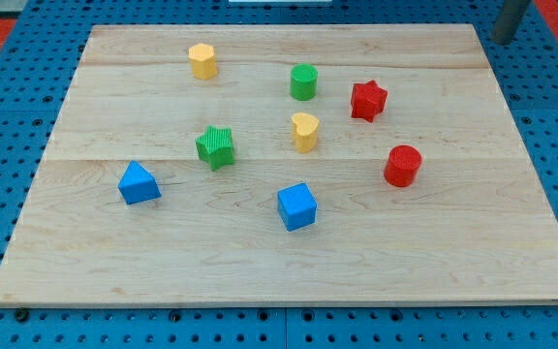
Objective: Slide the red star vertically above the red circle
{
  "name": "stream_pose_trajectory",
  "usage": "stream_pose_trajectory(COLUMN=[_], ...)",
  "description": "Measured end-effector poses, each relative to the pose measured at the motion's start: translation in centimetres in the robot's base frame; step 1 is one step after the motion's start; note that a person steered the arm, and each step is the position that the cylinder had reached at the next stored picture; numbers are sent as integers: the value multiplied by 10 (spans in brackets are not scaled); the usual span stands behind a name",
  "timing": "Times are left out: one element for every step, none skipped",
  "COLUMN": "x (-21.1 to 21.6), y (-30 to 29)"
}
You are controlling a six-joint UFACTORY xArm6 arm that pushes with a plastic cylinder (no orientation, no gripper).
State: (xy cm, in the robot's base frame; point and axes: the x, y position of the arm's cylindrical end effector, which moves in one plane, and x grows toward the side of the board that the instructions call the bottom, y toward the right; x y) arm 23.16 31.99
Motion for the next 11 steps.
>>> stream_pose_trajectory(x=[1, 1, 16, 67, 88, 91, 73, 144, 165, 140, 130], y=[0, 0, -27, -95, -116, -150, -228, -253, -178, -219, -264])
